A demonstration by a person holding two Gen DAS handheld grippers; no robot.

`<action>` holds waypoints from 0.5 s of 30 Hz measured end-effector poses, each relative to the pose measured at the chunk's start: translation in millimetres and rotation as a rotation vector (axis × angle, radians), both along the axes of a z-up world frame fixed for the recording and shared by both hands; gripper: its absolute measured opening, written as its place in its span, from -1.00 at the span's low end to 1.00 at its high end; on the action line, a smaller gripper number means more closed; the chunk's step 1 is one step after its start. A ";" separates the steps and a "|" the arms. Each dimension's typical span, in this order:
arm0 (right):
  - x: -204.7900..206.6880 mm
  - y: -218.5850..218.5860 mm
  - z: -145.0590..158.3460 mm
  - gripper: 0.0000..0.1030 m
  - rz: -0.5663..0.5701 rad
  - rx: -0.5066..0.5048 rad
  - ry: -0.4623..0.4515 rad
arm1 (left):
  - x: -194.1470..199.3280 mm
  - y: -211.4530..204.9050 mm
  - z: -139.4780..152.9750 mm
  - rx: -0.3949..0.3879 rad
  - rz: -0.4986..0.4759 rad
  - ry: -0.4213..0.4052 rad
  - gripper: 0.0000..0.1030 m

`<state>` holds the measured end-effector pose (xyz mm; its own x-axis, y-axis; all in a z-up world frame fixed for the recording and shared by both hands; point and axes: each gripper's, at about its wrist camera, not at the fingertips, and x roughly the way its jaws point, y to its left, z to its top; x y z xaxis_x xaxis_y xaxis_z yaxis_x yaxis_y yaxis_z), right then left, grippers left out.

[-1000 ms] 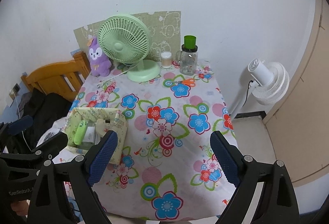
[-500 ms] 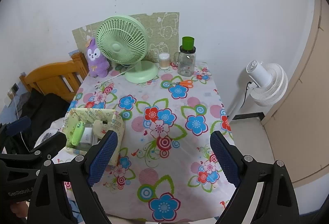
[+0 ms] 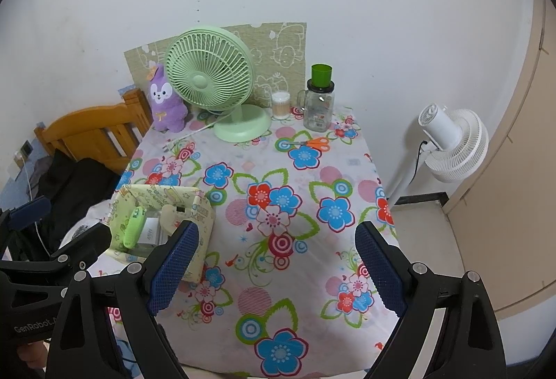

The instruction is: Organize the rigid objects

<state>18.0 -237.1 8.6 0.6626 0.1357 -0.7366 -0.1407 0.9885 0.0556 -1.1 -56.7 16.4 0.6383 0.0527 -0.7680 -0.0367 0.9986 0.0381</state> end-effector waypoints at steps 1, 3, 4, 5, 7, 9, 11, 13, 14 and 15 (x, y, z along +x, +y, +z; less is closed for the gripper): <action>0.0 0.2 0.0 0.81 0.000 0.000 -0.001 | -0.1 0.0 0.1 0.001 0.000 0.000 1.00; 0.2 -0.2 0.0 0.81 -0.001 0.002 0.002 | 0.0 -0.1 0.0 0.001 0.000 0.000 1.00; -0.1 0.1 0.1 0.81 -0.002 0.002 0.003 | -0.2 0.0 0.0 0.000 0.001 0.000 1.00; -0.2 0.0 0.8 0.81 -0.001 0.002 0.002 | -0.2 -0.1 -0.1 0.000 0.000 0.000 1.00; -0.1 0.5 0.7 0.81 -0.003 0.001 0.001 | -0.2 0.0 -0.2 -0.001 0.000 0.000 1.00; -0.1 -1.4 0.5 0.81 -0.006 0.000 0.000 | -0.2 0.0 -1.0 -0.004 0.000 0.000 1.00; 0.3 -2.2 -0.1 0.81 -0.010 -0.004 0.001 | -0.1 0.3 -1.2 -0.006 0.000 0.002 1.00; 0.3 -2.7 -0.5 0.81 -0.014 -0.008 0.001 | 0.0 -0.1 -1.3 -0.005 0.000 0.002 1.00; -0.7 -3.0 -0.5 0.81 -0.016 -0.009 0.000 | 0.1 0.0 -1.4 -0.004 0.000 0.003 1.00; -0.5 -3.7 -0.8 0.81 -0.018 -0.010 0.001 | 0.2 0.0 -1.4 -0.004 0.001 0.003 1.00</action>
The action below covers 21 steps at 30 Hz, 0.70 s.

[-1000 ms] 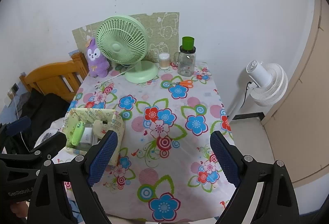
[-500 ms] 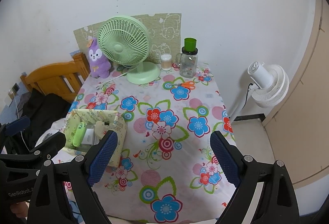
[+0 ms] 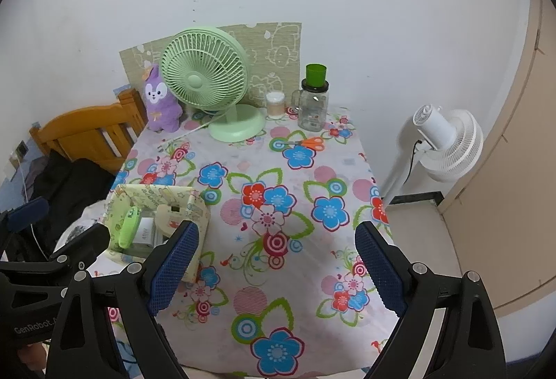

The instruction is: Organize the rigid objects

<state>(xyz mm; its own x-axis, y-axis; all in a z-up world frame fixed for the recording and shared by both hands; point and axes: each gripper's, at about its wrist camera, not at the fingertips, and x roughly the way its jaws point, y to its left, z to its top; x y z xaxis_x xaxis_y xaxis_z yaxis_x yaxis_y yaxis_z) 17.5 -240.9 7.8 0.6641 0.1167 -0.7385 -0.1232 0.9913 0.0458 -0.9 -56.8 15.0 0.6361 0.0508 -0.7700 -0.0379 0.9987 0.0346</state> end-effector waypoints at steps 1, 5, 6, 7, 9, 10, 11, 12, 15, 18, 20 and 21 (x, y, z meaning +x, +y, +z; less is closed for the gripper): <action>0.5 -0.4 -0.4 0.81 -0.001 0.000 0.000 | 0.0 -0.1 0.1 -0.002 0.000 0.000 1.00; 0.3 0.1 -0.5 0.81 0.001 0.002 0.002 | 0.1 -0.1 0.1 -0.003 0.000 0.000 0.99; 0.3 0.4 -0.2 0.81 0.002 0.002 0.001 | 0.1 0.0 0.1 -0.003 0.000 0.000 0.99; 0.5 0.6 -0.1 0.81 0.004 0.001 0.000 | 0.1 0.0 0.1 -0.002 0.000 -0.001 0.99; 0.3 1.8 0.0 0.81 0.004 0.000 -0.001 | 0.4 0.0 0.3 0.001 0.001 -0.002 0.99; 0.4 1.7 0.1 0.81 0.004 0.001 -0.002 | 0.7 -0.5 -0.6 0.002 0.001 -0.002 0.99; 0.7 2.3 0.1 0.81 0.005 0.002 -0.002 | 0.8 -0.7 -1.0 0.003 0.002 -0.003 0.99; 1.1 2.5 0.2 0.81 0.006 0.002 -0.001 | 0.7 -0.8 -1.1 0.004 0.003 -0.003 0.99; 1.7 3.2 0.6 0.81 0.007 0.002 -0.003 | 0.2 -1.0 -1.1 0.004 0.004 -0.004 0.99; 1.6 3.3 0.7 0.81 0.007 0.003 -0.004 | 0.2 -0.7 -0.6 0.005 0.004 -0.004 0.99; 1.9 3.7 0.9 0.81 0.008 0.003 -0.004 | 0.2 -0.6 -0.2 0.008 0.005 -0.005 1.00; 1.6 3.7 0.9 0.81 0.007 0.003 -0.005 | -0.2 -0.6 0.5 0.010 0.005 -0.005 1.00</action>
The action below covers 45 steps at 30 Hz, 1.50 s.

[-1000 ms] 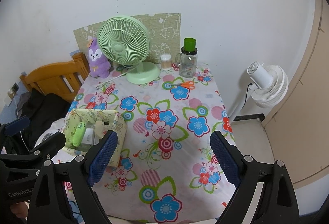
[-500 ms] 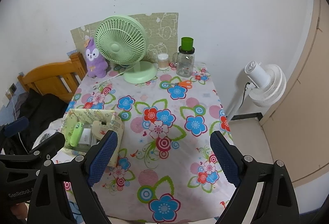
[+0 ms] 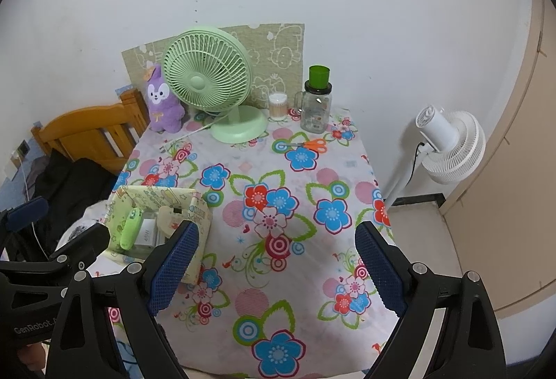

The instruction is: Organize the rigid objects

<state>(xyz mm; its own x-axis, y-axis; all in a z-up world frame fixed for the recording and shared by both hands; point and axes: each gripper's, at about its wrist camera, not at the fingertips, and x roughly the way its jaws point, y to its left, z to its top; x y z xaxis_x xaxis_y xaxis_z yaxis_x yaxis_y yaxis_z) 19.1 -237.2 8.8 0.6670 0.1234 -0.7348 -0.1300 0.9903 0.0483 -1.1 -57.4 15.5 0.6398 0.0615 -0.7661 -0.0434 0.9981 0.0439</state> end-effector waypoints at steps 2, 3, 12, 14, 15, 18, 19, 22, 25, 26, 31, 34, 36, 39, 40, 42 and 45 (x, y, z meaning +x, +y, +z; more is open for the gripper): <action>0.2 0.1 0.6 0.81 0.000 0.000 -0.002 | 0.1 0.4 0.8 0.002 0.000 0.000 0.99; 0.2 0.3 0.7 0.81 0.000 0.000 -0.001 | 0.0 0.3 0.8 0.002 0.000 -0.001 0.99; 0.2 0.5 0.5 0.81 0.001 0.000 -0.001 | 0.5 0.1 1.3 0.004 0.001 -0.001 1.00; 0.3 0.6 0.4 0.81 0.001 -0.001 -0.001 | 0.8 1.2 1.5 0.004 0.002 0.000 1.00; 0.3 0.7 0.4 0.81 0.000 -0.001 -0.002 | 0.8 1.3 1.4 0.003 0.002 0.001 0.99; 0.3 0.8 0.4 0.81 0.000 -0.001 -0.002 | 0.8 1.2 1.8 0.004 0.000 0.000 0.99; 0.5 0.6 0.4 0.81 0.001 -0.001 -0.003 | 1.0 0.9 1.6 0.005 0.001 -0.001 0.99; 0.7 1.2 0.4 0.81 0.001 -0.002 -0.003 | 1.1 1.0 1.5 0.004 0.000 -0.001 0.99; 0.8 1.6 -0.1 0.81 0.001 -0.002 -0.002 | 1.3 0.9 1.5 0.005 0.001 -0.001 0.99; 0.8 1.7 -0.2 0.81 0.001 -0.002 -0.002 | 1.4 0.9 1.4 0.005 0.001 0.000 0.99; 2.8 1.8 0.2 0.81 0.004 -0.005 -0.002 | 1.6 0.8 1.4 0.004 0.001 0.000 1.00; 4.1 2.4 -0.4 0.81 0.005 -0.005 -0.001 | 1.9 1.0 1.3 0.005 0.000 0.000 1.00; 5.5 2.6 -0.6 0.81 0.005 -0.007 0.000 | 2.3 1.8 1.4 0.006 0.001 0.001 0.99; 7.1 2.1 -1.6 0.81 0.008 -0.011 0.002 | 2.6 3.8 1.5 0.006 0.001 0.002 1.00; 7.5 2.3 -1.6 0.81 0.008 -0.010 0.003 | 2.6 3.8 1.4 0.006 0.001 0.001 1.00; 8.2 2.5 -1.9 0.81 0.008 -0.010 0.003 | 2.5 4.3 1.3 0.007 0.001 0.001 0.99; 8.4 2.7 -2.0 0.81 0.009 -0.012 0.003 | 2.8 3.6 1.3 0.008 0.001 0.001 0.99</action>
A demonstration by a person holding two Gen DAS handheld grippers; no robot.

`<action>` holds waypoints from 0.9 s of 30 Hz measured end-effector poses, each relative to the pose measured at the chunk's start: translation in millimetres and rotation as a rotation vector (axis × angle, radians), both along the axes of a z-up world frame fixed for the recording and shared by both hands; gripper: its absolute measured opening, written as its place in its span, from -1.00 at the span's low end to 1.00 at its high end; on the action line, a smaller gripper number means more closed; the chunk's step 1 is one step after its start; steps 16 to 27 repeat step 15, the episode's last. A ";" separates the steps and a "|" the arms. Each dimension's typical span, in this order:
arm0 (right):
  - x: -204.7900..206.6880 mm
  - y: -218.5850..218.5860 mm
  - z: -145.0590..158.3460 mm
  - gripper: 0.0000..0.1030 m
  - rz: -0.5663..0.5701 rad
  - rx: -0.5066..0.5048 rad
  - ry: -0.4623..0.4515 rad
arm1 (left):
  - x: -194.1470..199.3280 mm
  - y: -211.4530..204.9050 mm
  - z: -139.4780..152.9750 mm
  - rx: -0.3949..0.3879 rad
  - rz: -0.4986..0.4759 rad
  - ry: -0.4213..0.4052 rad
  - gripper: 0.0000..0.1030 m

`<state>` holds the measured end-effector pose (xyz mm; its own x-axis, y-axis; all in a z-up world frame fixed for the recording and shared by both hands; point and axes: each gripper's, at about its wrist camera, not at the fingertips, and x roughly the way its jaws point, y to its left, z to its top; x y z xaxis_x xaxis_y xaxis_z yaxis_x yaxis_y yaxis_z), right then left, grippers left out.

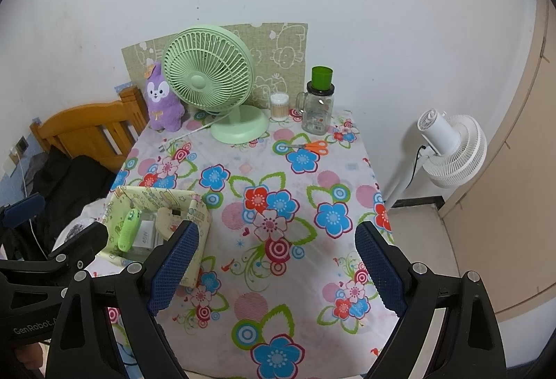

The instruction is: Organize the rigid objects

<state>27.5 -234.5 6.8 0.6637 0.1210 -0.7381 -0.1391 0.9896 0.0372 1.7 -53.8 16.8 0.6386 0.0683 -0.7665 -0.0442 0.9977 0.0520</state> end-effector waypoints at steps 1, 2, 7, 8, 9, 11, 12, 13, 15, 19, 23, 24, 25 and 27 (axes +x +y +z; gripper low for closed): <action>-0.2 0.2 0.0 0.81 0.000 0.000 0.000 | 0.0 0.1 0.0 0.000 0.000 0.000 0.99; 0.4 -0.6 0.0 0.81 0.000 -0.001 0.000 | -0.1 0.5 -0.2 -0.001 0.000 0.001 0.99; 0.5 -0.3 0.3 0.81 -0.002 0.001 0.008 | 1.2 2.5 0.1 0.001 0.001 0.008 1.00; 1.8 -0.4 0.2 0.81 -0.001 0.000 0.012 | 2.5 3.6 0.1 0.001 0.001 0.012 1.00; 3.7 0.4 0.1 0.81 0.002 -0.002 0.014 | 3.7 4.3 0.5 0.001 0.003 0.015 1.00; 6.7 -0.7 2.5 0.81 0.009 -0.004 0.016 | 5.5 4.2 0.9 0.002 0.009 0.012 1.00; 8.4 -0.2 3.4 0.81 0.014 -0.006 0.016 | 5.5 4.7 1.9 0.002 0.014 0.011 0.99; 10.1 -2.1 5.4 0.81 0.019 -0.006 0.015 | 7.2 3.3 2.0 0.001 0.019 0.010 0.99; 13.2 -2.3 7.7 0.81 0.031 -0.008 0.014 | 8.0 1.0 3.5 -0.002 0.027 0.010 0.99; 13.2 -2.3 7.7 0.81 0.031 -0.008 0.014 | 8.0 1.0 3.5 -0.002 0.027 0.010 0.99; 13.2 -2.3 7.7 0.81 0.031 -0.008 0.014 | 8.0 1.0 3.5 -0.002 0.027 0.010 0.99; 13.2 -2.3 7.7 0.81 0.031 -0.008 0.014 | 8.0 1.0 3.5 -0.002 0.027 0.010 0.99; 13.2 -2.3 7.7 0.81 0.031 -0.008 0.014 | 8.0 1.0 3.5 -0.002 0.027 0.010 0.99; 13.2 -2.3 7.7 0.81 0.031 -0.008 0.014 | 8.0 1.0 3.5 -0.002 0.027 0.010 0.99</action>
